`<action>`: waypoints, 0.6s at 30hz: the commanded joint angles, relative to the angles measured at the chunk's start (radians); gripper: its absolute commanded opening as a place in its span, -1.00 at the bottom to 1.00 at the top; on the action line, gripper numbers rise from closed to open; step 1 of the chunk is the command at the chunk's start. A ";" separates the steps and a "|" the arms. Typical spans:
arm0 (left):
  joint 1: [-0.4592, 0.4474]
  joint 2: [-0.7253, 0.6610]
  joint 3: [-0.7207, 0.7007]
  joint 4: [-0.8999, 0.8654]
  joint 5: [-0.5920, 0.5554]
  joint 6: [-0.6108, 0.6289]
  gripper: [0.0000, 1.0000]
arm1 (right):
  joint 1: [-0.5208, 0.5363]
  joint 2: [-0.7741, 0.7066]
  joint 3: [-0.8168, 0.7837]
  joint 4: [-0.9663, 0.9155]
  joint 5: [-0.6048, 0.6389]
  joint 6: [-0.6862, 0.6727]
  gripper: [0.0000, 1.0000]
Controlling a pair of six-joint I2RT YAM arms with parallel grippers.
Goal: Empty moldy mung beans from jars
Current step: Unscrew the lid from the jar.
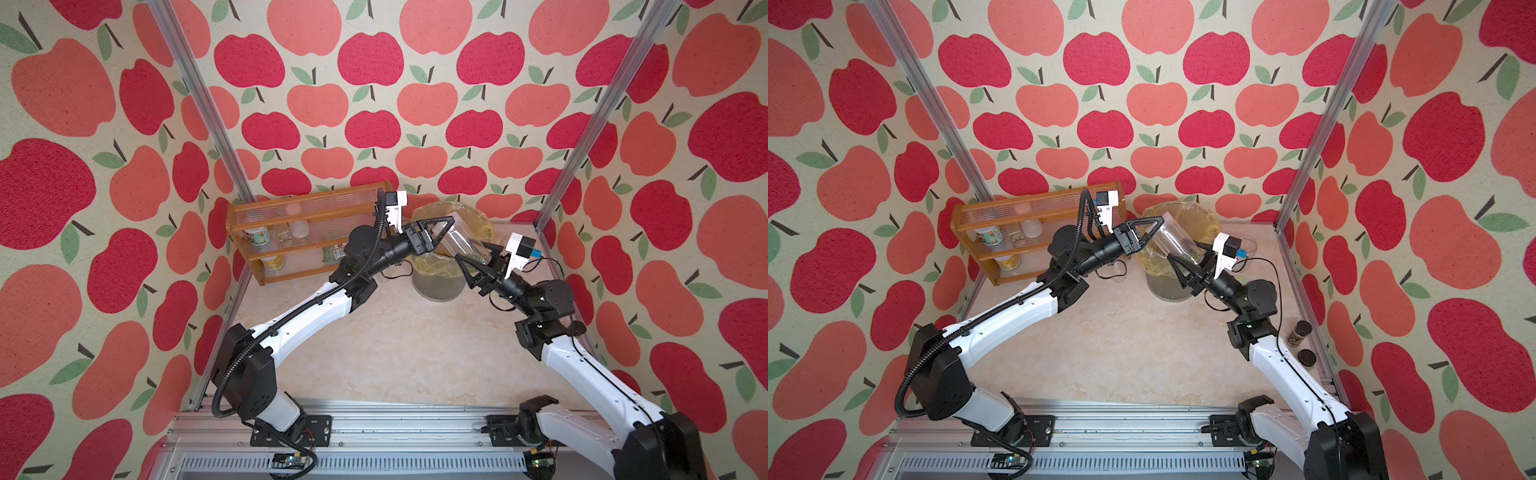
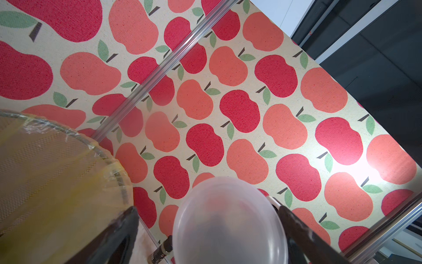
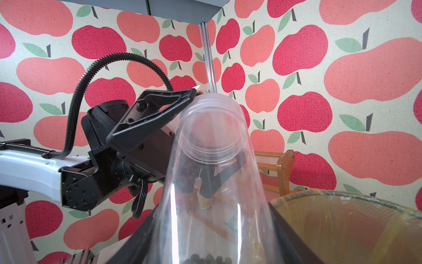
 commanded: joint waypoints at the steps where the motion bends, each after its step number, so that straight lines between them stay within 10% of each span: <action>1: 0.005 0.014 0.040 0.054 0.017 -0.027 0.90 | -0.005 -0.010 -0.012 0.062 -0.011 0.015 0.01; 14: -0.018 0.063 0.077 0.026 0.022 -0.018 0.80 | -0.006 -0.007 -0.012 0.057 -0.007 0.007 0.00; 18: -0.015 0.076 0.094 0.015 0.037 -0.016 0.46 | -0.006 -0.009 -0.012 0.050 -0.013 -0.003 0.00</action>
